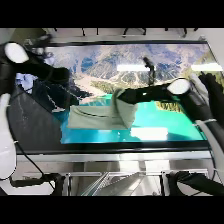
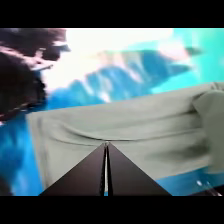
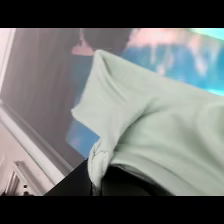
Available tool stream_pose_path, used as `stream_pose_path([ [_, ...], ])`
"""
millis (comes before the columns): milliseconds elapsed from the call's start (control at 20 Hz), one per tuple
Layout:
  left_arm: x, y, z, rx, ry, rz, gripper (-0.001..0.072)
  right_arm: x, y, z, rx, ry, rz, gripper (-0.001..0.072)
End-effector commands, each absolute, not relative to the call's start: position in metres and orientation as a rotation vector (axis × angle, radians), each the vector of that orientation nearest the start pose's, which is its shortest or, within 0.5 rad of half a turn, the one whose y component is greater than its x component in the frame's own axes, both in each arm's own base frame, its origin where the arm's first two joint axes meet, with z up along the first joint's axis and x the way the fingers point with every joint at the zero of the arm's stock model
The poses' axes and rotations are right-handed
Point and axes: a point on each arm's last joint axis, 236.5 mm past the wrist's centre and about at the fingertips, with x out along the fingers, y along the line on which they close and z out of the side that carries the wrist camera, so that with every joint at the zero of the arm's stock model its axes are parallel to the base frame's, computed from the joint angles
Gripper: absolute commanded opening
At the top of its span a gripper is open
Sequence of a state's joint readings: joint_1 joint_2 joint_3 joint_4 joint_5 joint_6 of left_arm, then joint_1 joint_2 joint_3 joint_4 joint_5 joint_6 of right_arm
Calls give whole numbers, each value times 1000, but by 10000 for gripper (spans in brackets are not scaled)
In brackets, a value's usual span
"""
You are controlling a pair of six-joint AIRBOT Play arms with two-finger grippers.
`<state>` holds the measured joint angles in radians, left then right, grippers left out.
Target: Fold the shirts.
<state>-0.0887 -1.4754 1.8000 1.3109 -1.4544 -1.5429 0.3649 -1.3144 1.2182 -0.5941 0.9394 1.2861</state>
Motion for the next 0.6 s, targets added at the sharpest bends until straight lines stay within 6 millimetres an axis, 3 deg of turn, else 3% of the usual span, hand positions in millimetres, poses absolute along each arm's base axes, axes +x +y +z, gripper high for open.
stream_pose_path([
  [0,444,-49,163,-143,1081,-212,16,365,374,98,523,1016,917,19],
  [250,445,-45,163,-140,1077,-215,16,382,448,61,585,995,919,20],
  [400,445,-45,163,-134,1077,-219,16,378,488,30,648,1038,956,20],
  [550,444,-45,162,-134,1084,-220,16,378,514,10,736,1036,987,20],
])
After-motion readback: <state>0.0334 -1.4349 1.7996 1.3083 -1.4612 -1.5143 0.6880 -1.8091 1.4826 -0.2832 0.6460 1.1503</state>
